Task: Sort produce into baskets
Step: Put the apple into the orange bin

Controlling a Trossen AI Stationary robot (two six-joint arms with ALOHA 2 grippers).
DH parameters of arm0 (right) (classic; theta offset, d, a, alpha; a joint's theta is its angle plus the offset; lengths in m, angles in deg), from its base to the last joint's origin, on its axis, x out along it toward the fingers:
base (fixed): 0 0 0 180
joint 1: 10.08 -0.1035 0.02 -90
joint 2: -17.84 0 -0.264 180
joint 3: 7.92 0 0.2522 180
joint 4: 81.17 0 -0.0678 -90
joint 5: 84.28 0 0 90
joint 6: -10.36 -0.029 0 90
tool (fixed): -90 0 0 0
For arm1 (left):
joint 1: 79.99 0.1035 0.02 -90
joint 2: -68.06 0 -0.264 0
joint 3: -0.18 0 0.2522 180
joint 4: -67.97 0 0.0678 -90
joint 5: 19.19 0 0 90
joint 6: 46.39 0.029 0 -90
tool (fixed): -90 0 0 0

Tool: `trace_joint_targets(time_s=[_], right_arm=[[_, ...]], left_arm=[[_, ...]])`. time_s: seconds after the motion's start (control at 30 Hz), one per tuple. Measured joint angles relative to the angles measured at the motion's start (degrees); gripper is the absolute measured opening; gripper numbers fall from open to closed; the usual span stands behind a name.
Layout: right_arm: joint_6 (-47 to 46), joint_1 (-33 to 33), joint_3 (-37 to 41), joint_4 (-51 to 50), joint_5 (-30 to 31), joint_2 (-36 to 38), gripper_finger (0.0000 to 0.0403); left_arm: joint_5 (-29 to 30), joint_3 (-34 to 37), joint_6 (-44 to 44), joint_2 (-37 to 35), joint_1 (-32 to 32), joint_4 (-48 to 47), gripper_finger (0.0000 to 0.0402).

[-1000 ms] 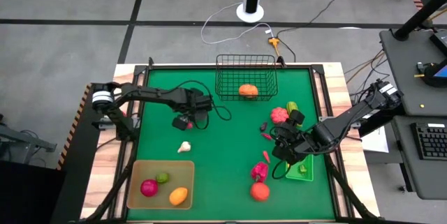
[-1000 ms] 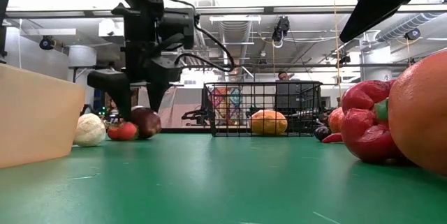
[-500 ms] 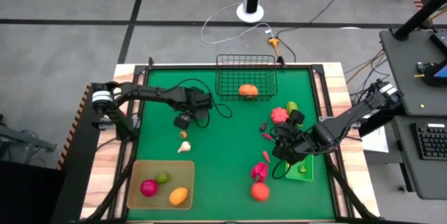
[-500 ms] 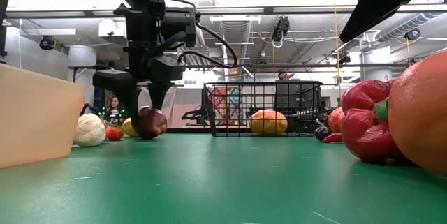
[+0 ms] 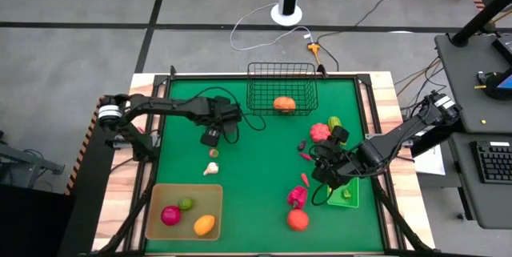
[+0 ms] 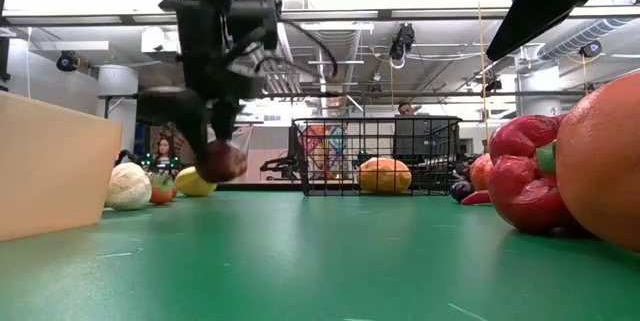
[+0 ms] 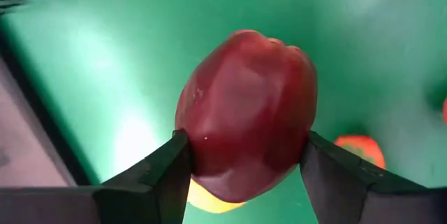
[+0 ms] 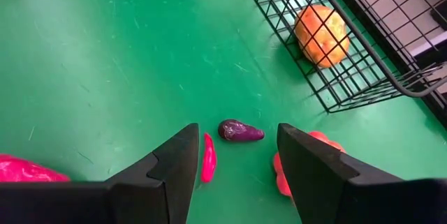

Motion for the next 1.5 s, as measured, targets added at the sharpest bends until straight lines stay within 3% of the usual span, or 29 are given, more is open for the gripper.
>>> trace_joint_targets(time_s=[0.3, 0.63, 0.77, 1.0, 1.27, 1.5], right_arm=[[-0.02, 0.00, 0.00, 0.04, -0.02, 0.00, 0.0187], [0.02, 0.00, 0.00, 0.22, 0.07, 0.00, 0.0187], [0.05, 0.00, 0.00, 0.20, 0.07, 0.00, 0.0187], [0.59, 0.00, 0.00, 0.22, 0.07, 0.00, 0.0187], [0.59, 0.00, -0.02, 0.42, 0.00, 0.00, 0.0187], [1.03, 0.00, -0.01, 0.44, -0.10, 0.00, 0.0187]], left_arm=[[0.29, -5.84, -15.42, -8.90, -4.51, -6.05, 0.0210], [0.29, -15.96, -35.03, -13.11, -22.43, -14.45, 0.0210], [-0.22, -20.55, -43.15, -12.07, -30.69, -18.17, 0.0210], [-6.59, -25.50, -59.27, -9.07, -40.80, -20.87, 0.0210], [-13.48, -24.90, -74.37, -4.24, -45.85, -21.35, 0.0211], [-16.70, -24.76, -79.19, 1.70, -48.31, -21.75, 0.0210]])
